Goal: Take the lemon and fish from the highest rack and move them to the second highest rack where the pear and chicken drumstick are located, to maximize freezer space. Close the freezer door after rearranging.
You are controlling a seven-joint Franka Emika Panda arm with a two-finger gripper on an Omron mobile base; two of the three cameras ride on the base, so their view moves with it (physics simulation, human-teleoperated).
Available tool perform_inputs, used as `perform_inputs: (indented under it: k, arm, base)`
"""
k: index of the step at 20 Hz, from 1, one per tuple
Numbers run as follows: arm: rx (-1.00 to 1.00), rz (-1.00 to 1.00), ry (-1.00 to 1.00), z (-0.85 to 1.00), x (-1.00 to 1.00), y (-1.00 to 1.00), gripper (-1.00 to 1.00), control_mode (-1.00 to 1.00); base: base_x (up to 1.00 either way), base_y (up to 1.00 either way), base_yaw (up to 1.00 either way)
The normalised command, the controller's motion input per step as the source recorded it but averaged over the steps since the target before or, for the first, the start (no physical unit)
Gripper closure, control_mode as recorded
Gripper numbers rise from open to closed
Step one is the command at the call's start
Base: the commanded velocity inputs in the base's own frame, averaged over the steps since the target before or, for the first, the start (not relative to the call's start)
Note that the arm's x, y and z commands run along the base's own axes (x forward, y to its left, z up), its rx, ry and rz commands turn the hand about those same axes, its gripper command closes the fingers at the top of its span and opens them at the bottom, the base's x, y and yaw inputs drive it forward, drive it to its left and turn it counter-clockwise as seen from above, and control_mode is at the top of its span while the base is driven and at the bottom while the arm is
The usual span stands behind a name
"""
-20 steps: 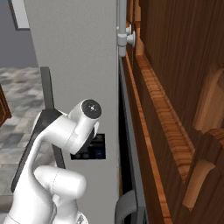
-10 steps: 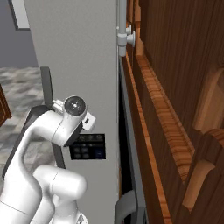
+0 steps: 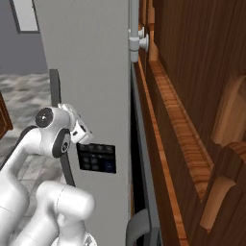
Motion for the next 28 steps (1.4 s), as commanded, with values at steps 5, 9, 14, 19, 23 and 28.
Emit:
perform_inputs:
  k: [5, 9, 14, 19, 23, 28]
  arm:
    - [0.04, -0.21, 0.00, -0.03, 0.79, 0.00, -1.00, -1.00]
    - [0.07, -0.22, 0.00, 0.00, 0.72, 0.00, -1.00, -1.00]
    - [0.07, -0.39, -0.02, 0.00, 0.53, -0.18, -1.00, -1.00]
    - [0.04, -0.48, -0.01, 0.00, 0.50, -0.41, -1.00, -1.00]
    - [0.19, -0.48, 0.00, 0.00, 0.50, -0.58, -1.00, -1.00]
    - [0.26, -0.37, -0.06, 0.00, 0.18, -0.61, -1.00, -1.00]
  base:
    - [0.00, 0.00, 0.00]
    - [0.00, 0.00, 0.00]
    - [0.00, 0.00, 0.00]
    - [0.00, 0.00, 0.00]
    - [0.00, 0.00, 0.00]
    - [0.00, 0.00, 0.00]
